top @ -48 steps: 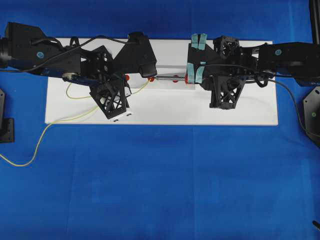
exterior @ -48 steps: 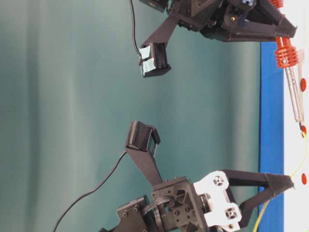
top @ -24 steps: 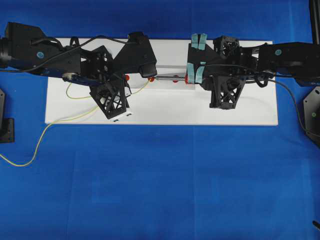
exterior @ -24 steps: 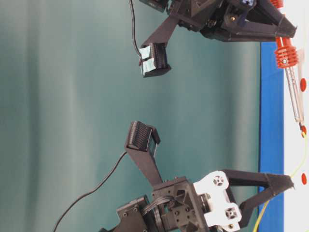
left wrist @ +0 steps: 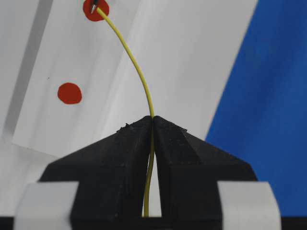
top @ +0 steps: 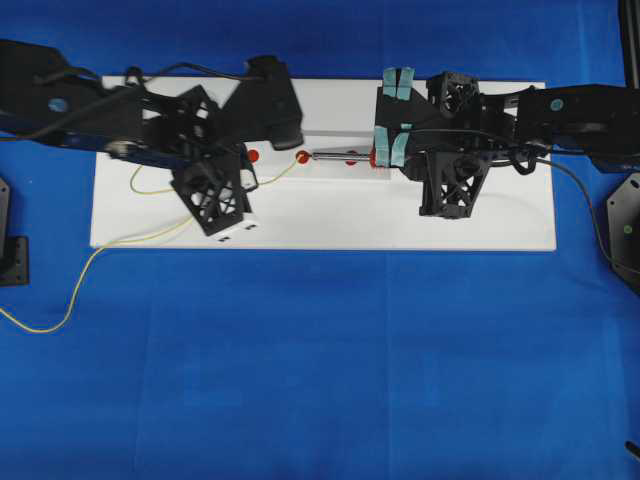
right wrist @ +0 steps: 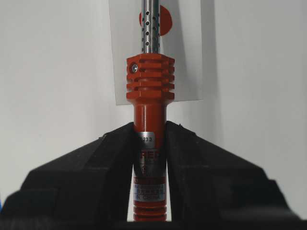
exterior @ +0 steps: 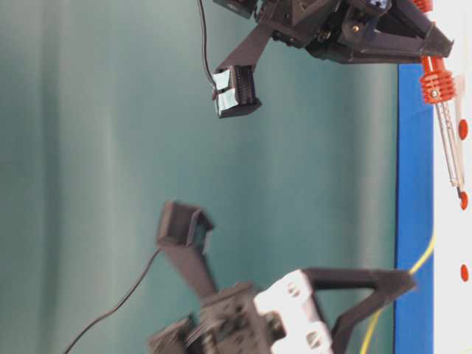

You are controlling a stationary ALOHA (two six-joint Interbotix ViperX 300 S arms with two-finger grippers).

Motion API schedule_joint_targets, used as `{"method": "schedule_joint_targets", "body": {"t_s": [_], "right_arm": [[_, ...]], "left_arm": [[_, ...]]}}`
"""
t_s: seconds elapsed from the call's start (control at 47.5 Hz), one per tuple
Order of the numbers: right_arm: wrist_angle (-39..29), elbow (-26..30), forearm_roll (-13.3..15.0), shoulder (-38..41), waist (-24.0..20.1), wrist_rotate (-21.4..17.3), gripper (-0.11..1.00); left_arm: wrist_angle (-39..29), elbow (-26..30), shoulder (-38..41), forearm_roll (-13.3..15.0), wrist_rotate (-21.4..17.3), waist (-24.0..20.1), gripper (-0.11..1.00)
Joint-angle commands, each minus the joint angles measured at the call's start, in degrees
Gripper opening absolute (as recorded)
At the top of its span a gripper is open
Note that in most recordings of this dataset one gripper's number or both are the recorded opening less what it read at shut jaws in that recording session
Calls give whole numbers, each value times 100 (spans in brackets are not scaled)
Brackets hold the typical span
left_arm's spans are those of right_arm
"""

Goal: Touch the tip of the soldering iron to the tip of the solder at the mark.

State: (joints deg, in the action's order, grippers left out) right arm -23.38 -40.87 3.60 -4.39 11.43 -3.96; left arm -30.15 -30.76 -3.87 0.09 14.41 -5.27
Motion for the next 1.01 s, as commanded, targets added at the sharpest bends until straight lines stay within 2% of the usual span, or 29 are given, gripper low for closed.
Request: {"method": "schedule_joint_targets", "body": {"t_s": [0.0,0.274,0.568,0.758,0.989], "right_arm": [[26,70,-9,-53,-9,9,6],[26,70,0,-53,-9,9,6],[35,44,9,-176,-9,9,6],[26,-220,18,-844,-9,9,6],[35,-932,44,-1916,-9,0,6]], "left_arm": [[26,-62,-396,-18,26,35,1],[237,-694,-1310,-26,70,44,1],[299,-756,-1336,-18,53,44,1],[308,-800,-1371,-18,79,44,1],[308,-809,-1371,-18,79,44,1]]}}
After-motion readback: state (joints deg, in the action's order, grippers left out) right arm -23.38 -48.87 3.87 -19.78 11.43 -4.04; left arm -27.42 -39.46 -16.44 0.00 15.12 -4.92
